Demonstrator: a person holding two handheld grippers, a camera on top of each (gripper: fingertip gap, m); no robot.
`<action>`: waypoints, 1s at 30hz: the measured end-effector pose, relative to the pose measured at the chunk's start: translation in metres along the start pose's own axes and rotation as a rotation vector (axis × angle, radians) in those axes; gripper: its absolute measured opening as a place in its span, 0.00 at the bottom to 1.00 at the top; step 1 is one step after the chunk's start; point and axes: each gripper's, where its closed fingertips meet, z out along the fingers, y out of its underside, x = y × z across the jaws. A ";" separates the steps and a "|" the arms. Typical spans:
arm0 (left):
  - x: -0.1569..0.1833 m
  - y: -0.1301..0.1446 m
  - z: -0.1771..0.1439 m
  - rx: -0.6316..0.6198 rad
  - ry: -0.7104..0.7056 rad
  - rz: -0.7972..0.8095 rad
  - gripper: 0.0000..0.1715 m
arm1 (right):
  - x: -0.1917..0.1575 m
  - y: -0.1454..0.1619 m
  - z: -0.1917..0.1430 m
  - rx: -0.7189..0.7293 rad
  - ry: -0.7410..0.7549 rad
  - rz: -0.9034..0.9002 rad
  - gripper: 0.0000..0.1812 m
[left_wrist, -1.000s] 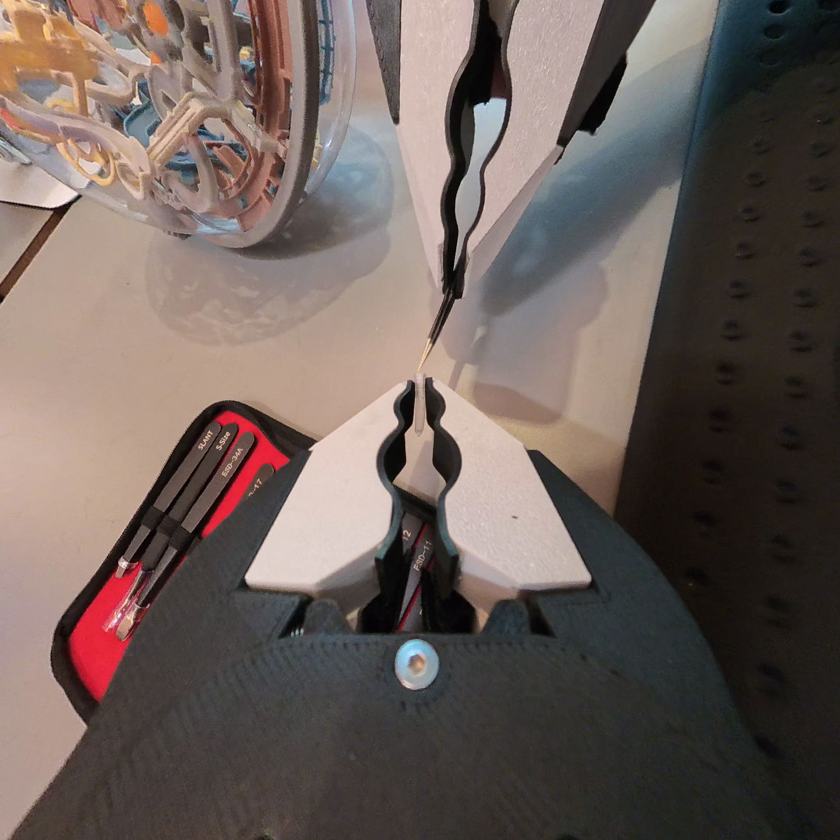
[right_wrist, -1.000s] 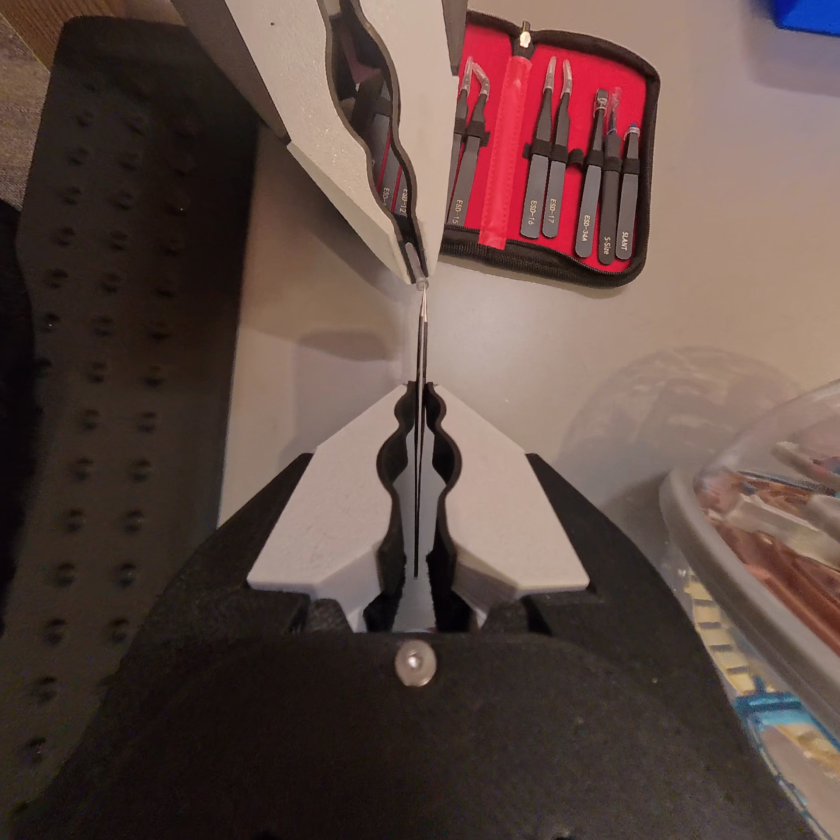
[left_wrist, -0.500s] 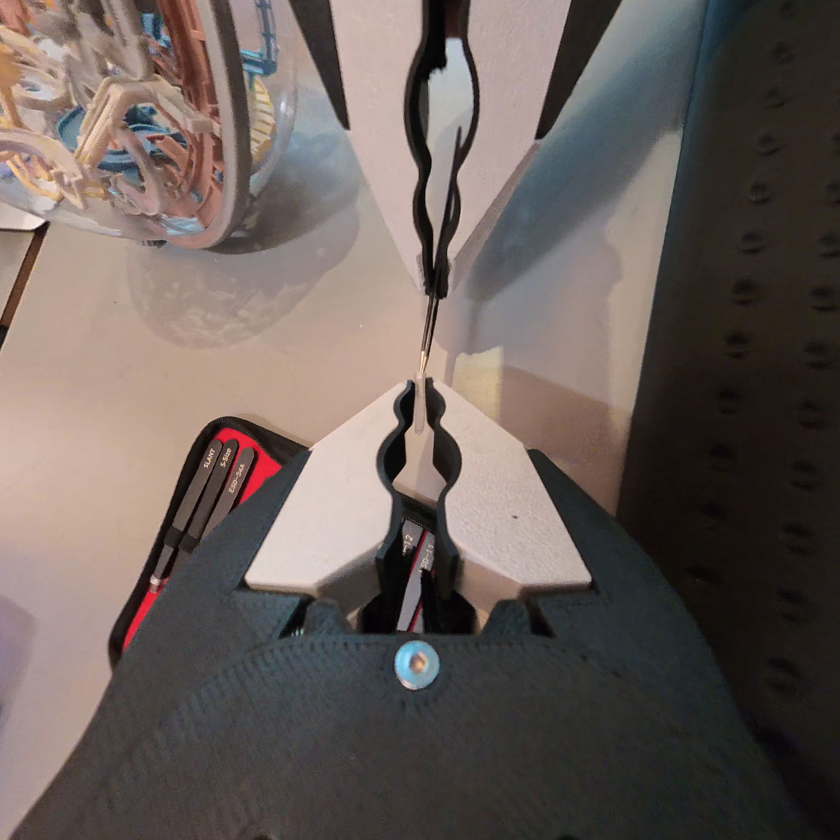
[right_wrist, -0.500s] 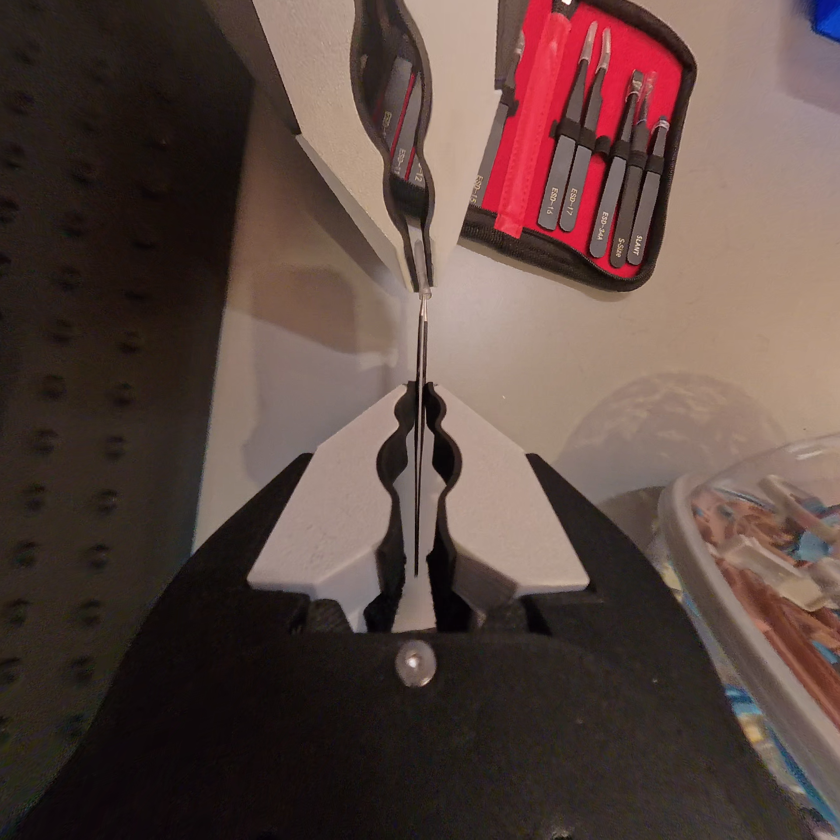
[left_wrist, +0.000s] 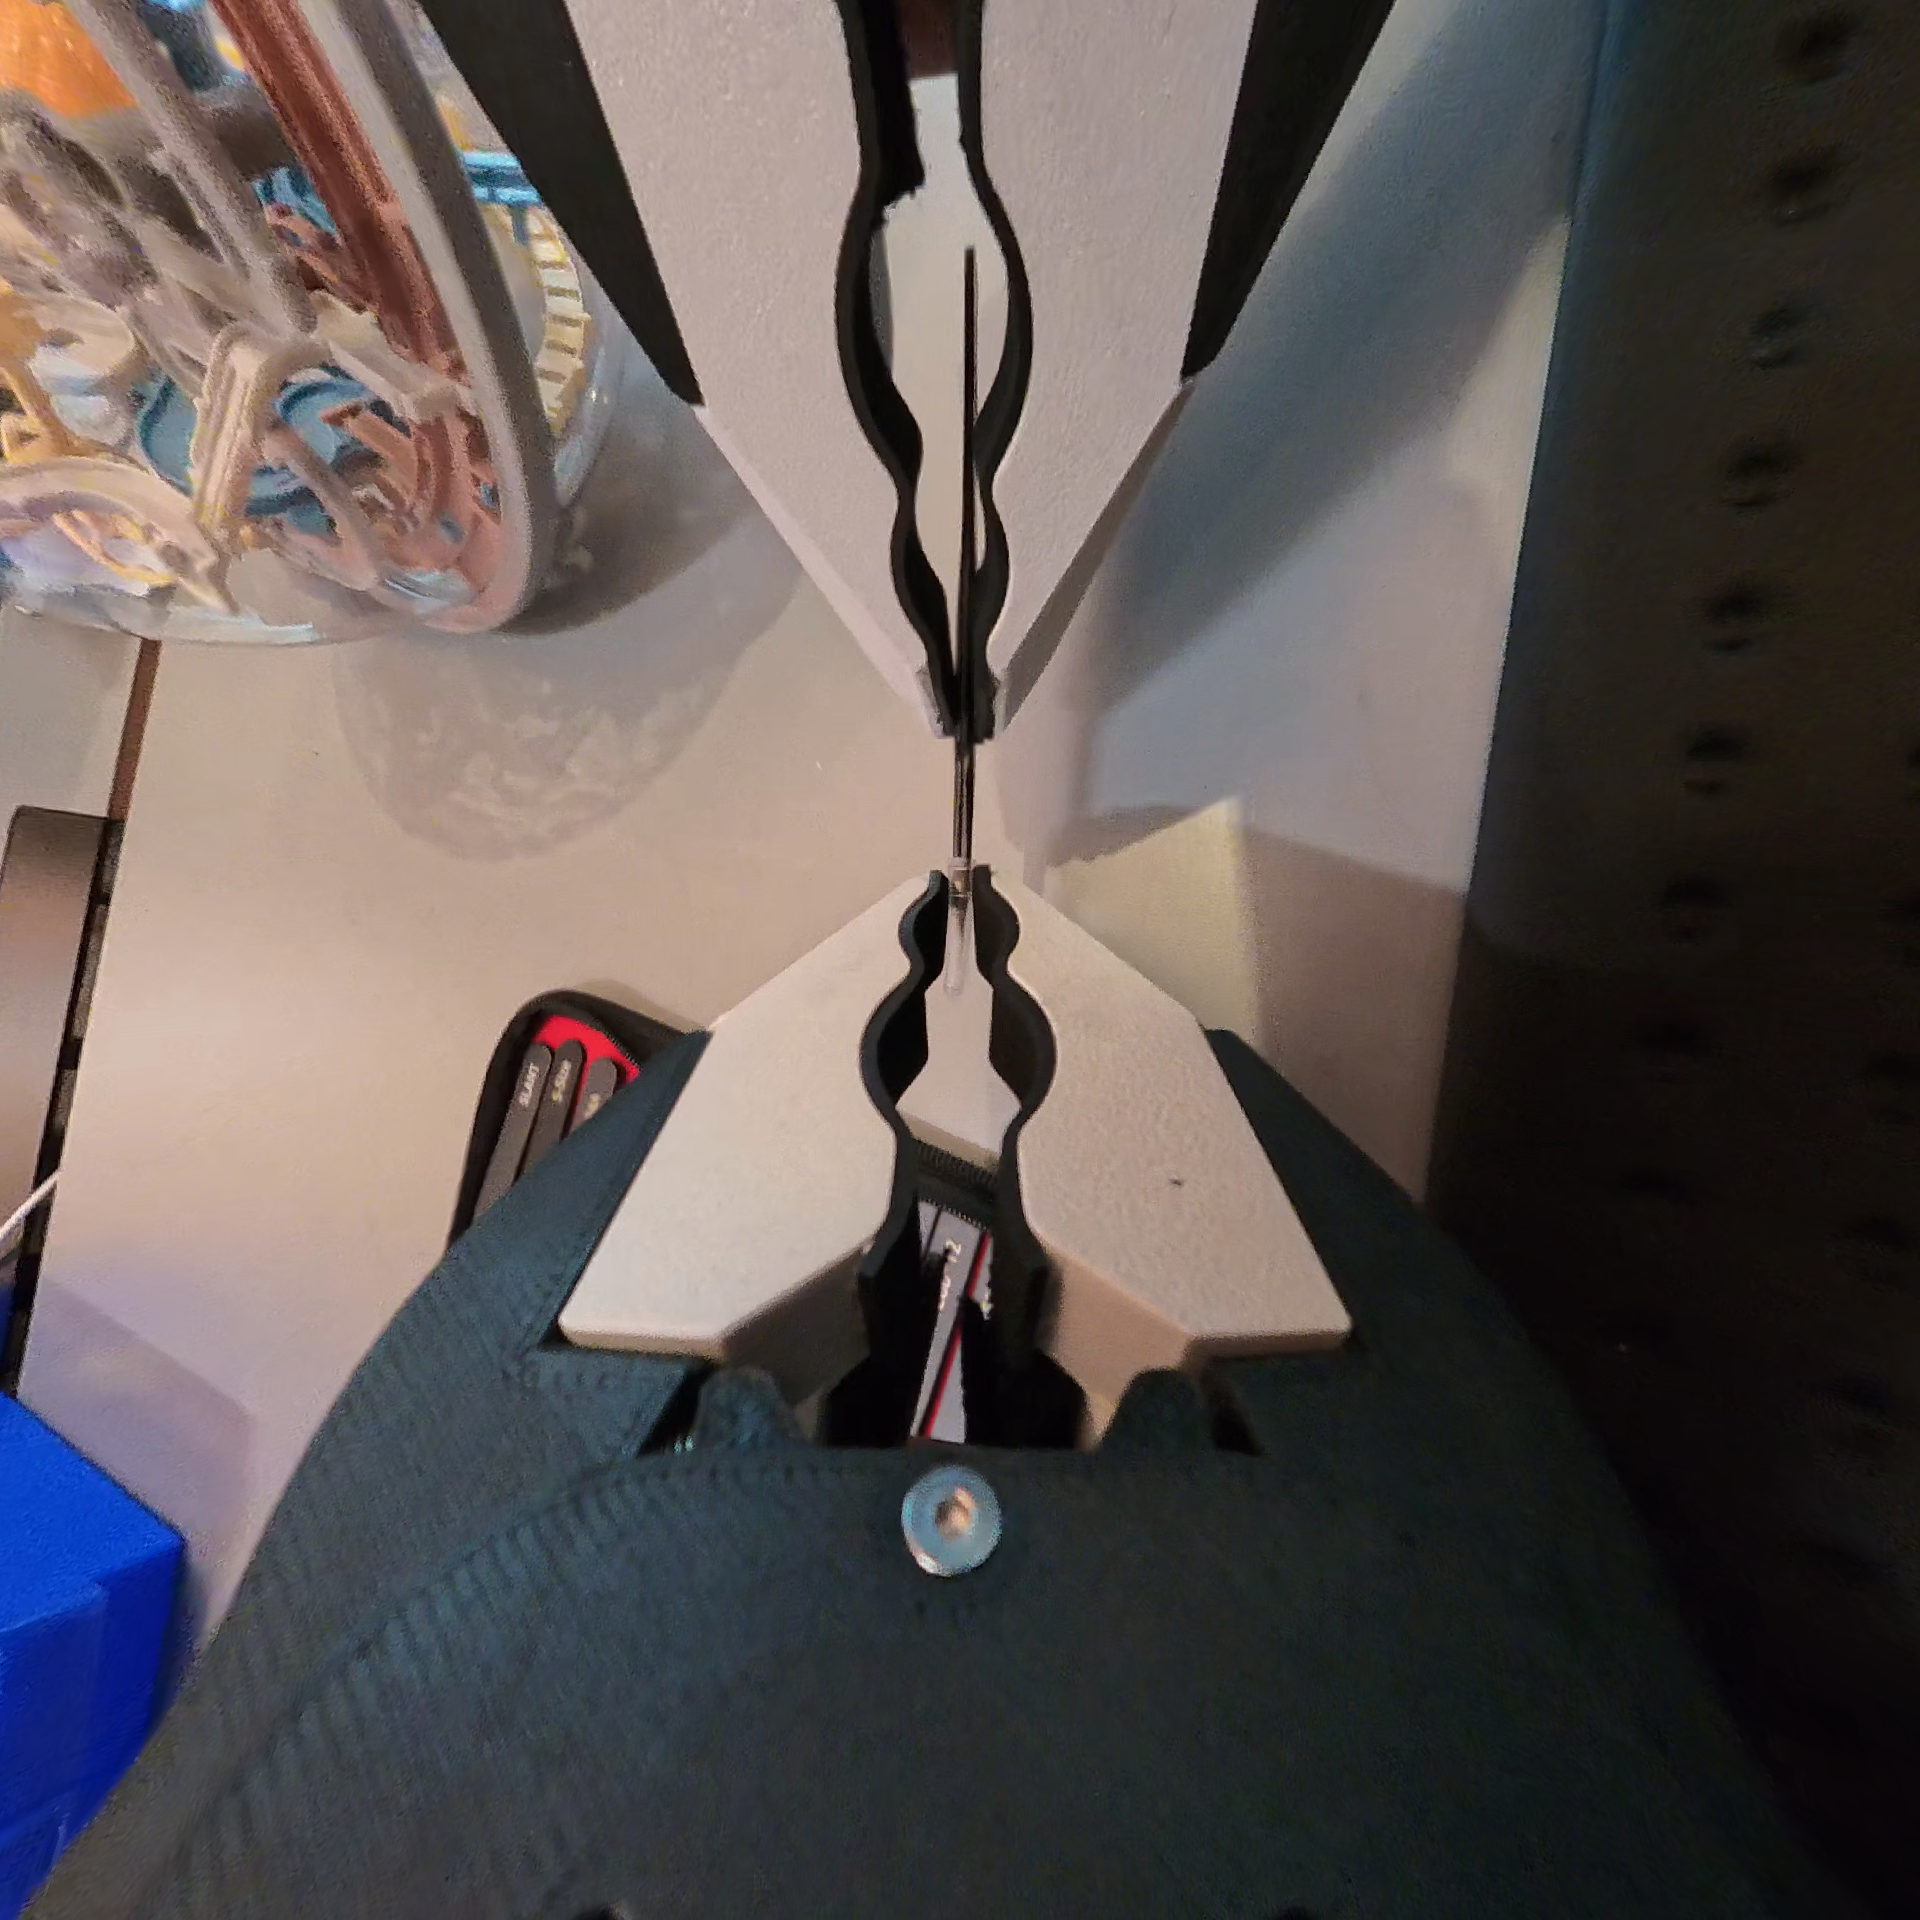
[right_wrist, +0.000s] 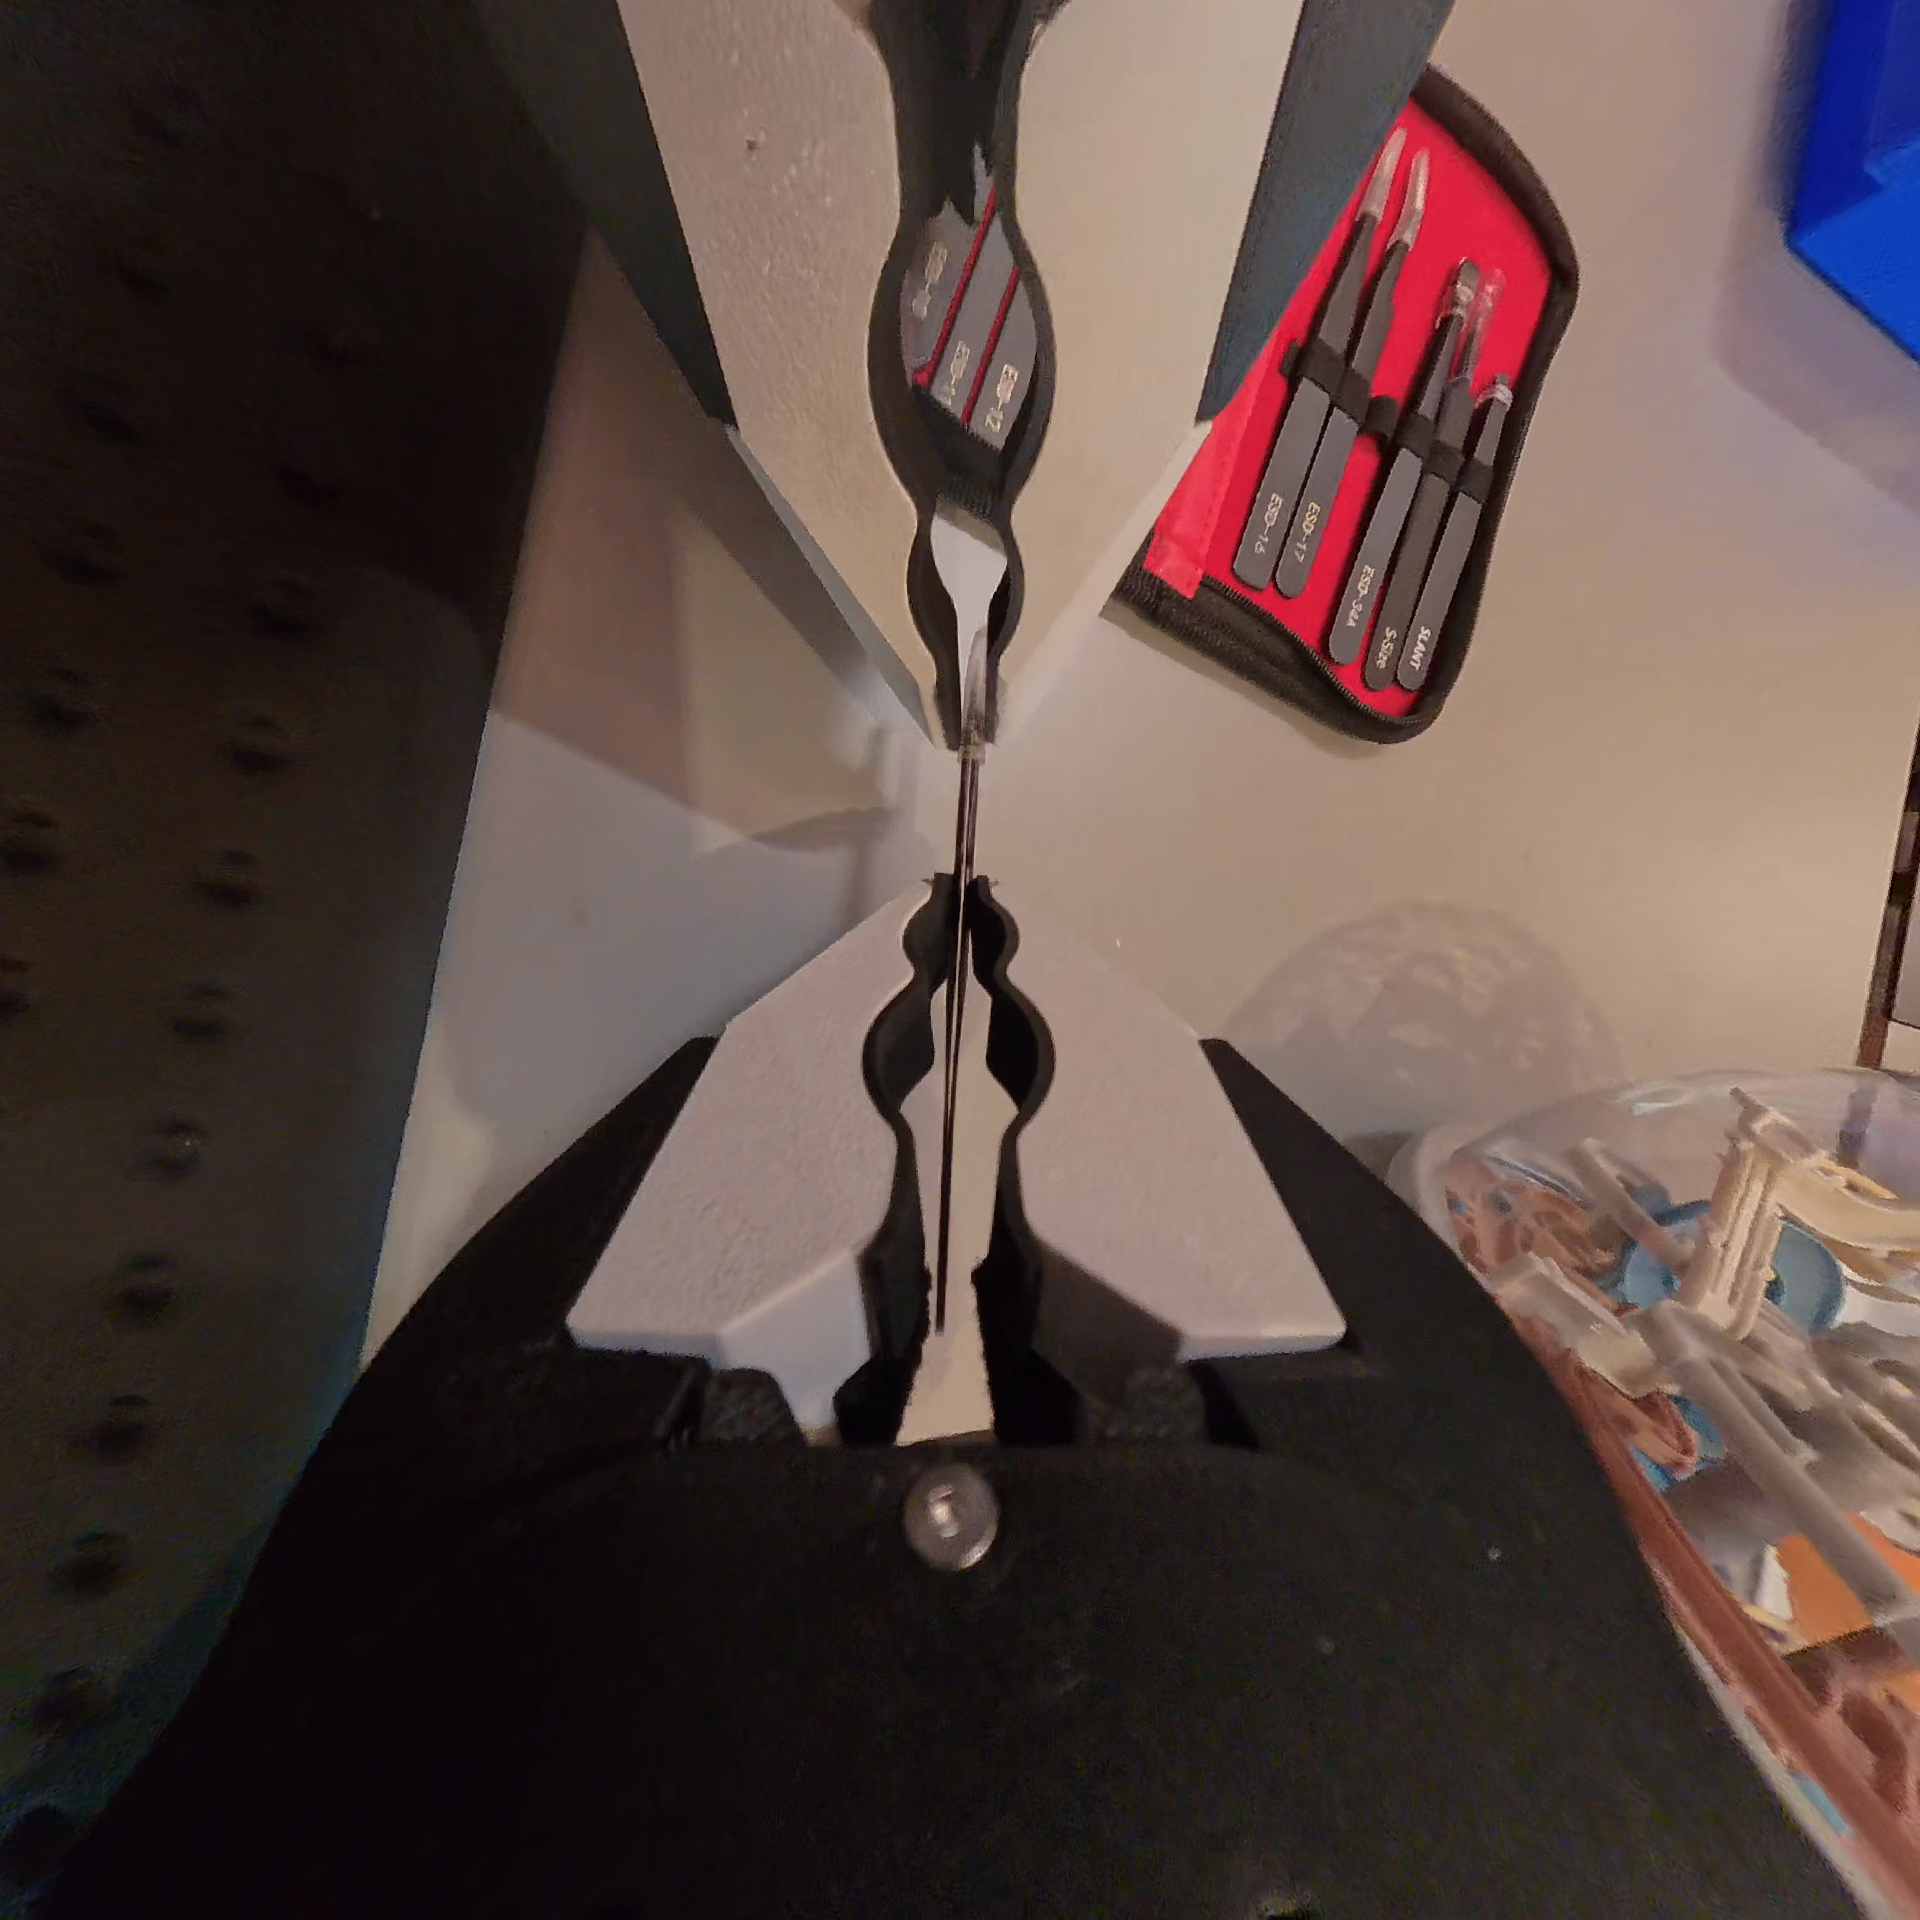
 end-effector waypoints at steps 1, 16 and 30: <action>-0.002 0.002 -0.001 -0.006 -0.010 0.003 0.01 | 0.001 -0.002 0.001 0.004 -0.002 0.006 0.00; -0.077 0.066 -0.066 -0.031 -0.274 -0.223 0.14 | 0.062 -0.025 0.026 -0.058 0.245 0.033 0.00; -0.114 0.178 -0.053 -0.119 -0.162 -0.668 0.22 | 0.099 -0.027 0.076 -0.298 0.449 -0.198 0.00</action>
